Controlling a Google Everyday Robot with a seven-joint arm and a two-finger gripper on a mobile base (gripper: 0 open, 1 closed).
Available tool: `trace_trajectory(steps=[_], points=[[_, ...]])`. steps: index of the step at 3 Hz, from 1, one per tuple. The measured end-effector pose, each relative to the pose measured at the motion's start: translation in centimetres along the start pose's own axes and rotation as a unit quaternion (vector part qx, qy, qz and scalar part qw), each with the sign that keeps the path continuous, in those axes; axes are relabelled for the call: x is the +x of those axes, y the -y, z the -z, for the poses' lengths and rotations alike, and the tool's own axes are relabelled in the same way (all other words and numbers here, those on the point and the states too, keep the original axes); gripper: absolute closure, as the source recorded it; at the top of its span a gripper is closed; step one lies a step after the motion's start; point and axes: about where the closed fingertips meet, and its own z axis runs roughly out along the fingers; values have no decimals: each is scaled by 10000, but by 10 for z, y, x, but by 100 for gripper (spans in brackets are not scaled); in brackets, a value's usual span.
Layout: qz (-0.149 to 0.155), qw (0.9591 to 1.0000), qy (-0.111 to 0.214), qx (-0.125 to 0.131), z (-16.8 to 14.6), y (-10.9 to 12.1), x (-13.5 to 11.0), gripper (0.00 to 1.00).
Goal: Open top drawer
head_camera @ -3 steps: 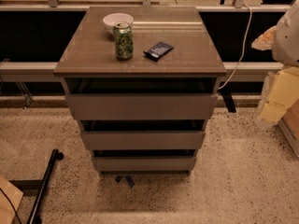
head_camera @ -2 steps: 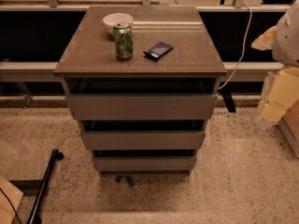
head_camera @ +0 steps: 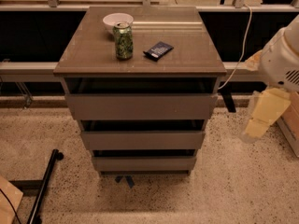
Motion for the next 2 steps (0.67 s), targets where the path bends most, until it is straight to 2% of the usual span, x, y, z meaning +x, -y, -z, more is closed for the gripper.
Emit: trace_trajectory(steps=[1,2], points=[[27,9992,379,-95,-35,-3,-10,0],[26,9991,416,-36,-35,0,-12,0]])
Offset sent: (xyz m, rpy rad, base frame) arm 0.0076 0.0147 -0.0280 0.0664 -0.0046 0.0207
